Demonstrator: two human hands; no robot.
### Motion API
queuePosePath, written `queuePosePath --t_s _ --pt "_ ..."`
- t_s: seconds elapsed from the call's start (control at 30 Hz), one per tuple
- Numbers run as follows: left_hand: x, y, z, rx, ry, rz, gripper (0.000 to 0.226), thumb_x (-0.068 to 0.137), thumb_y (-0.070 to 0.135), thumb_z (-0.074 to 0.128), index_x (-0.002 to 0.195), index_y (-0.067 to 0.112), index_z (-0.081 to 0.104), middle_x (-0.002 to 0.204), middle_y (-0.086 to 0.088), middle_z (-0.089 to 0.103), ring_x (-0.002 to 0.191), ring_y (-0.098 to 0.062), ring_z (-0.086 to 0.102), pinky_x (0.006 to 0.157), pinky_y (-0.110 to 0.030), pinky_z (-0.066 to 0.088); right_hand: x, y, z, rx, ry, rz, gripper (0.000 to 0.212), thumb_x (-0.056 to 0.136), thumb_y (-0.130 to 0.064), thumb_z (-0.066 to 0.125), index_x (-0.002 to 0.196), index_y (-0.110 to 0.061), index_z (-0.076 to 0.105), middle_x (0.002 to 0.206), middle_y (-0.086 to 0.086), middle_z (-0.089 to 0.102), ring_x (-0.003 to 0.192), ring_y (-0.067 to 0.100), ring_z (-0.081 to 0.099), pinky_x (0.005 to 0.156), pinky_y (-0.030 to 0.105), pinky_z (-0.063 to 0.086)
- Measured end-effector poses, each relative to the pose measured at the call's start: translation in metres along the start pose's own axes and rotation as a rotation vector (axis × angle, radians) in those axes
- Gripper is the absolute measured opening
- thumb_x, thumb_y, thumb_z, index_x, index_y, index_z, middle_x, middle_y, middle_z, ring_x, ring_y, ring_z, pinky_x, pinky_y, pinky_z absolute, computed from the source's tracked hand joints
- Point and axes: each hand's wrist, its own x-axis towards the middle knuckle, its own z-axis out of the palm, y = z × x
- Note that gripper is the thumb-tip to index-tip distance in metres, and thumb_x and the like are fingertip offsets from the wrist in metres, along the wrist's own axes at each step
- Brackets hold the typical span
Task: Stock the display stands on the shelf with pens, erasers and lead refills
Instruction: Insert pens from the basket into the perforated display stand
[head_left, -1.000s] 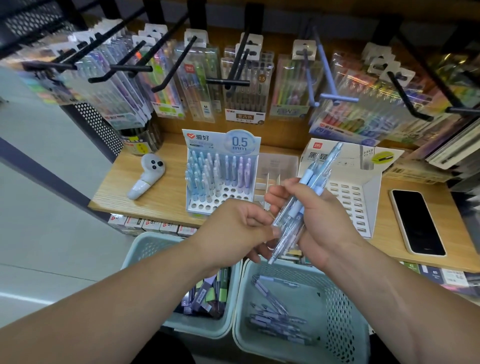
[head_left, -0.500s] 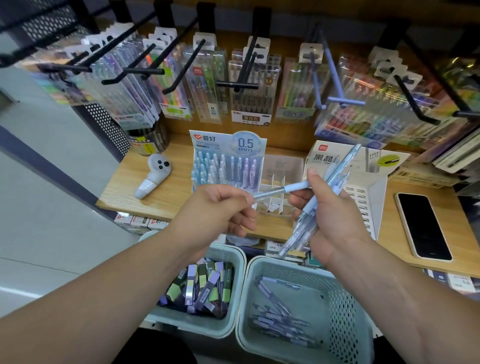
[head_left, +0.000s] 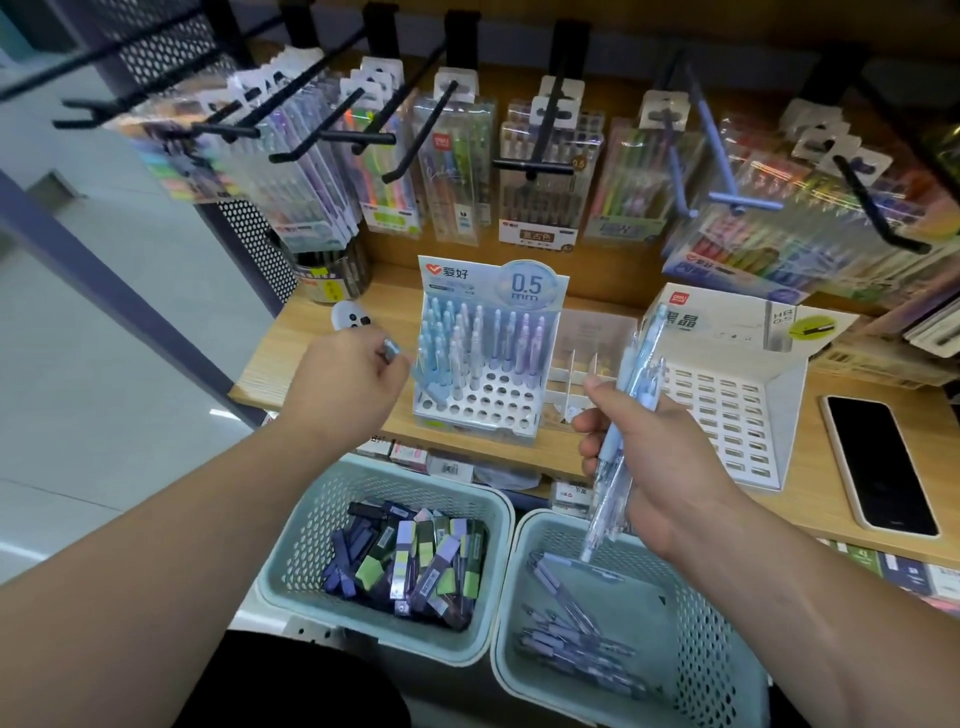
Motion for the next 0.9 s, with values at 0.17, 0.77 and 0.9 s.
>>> queuePosePath --t_s 0.17,0.77,0.9 --pt "0.005 -0.004 0.009 0.179 0.054 0.056 0.034 0.096 0.026 0.060 0.068 0.015 0.045 0.063 -0.010 0.058 0.062 -0.031 0.052 0.054 -0.033 0.034 -0.003 -0.001 -0.002 -0.032 -0.009 -0.003 0.020 0.092 -0.030 0.072 0.098 -0.012 0.067 0.069 0.004 0.067 0.050 0.010 0.055 0.056 0.029 0.046" --pt "0.018 -0.004 0.027 0.288 -0.060 0.004 0.043 0.096 0.034 0.062 0.060 0.022 0.041 0.064 -0.006 0.057 0.060 -0.024 0.050 0.051 -0.030 0.032 -0.004 -0.009 -0.006 -0.031 -0.143 0.066 0.016 0.094 -0.028 0.069 0.090 -0.015 0.064 0.069 0.006 0.064 0.055 0.016 0.055 0.059 0.031 0.047" --pt "0.018 -0.009 0.025 0.272 -0.100 0.002 0.033 0.095 0.040 0.064 0.070 0.018 0.057 0.065 -0.007 0.062 0.068 -0.027 0.058 0.057 -0.031 0.040 -0.004 -0.008 -0.005 0.036 -0.185 0.086 0.013 0.096 -0.023 0.067 0.104 -0.014 0.063 0.072 0.008 0.067 0.057 0.016 0.060 0.061 0.032 0.051"
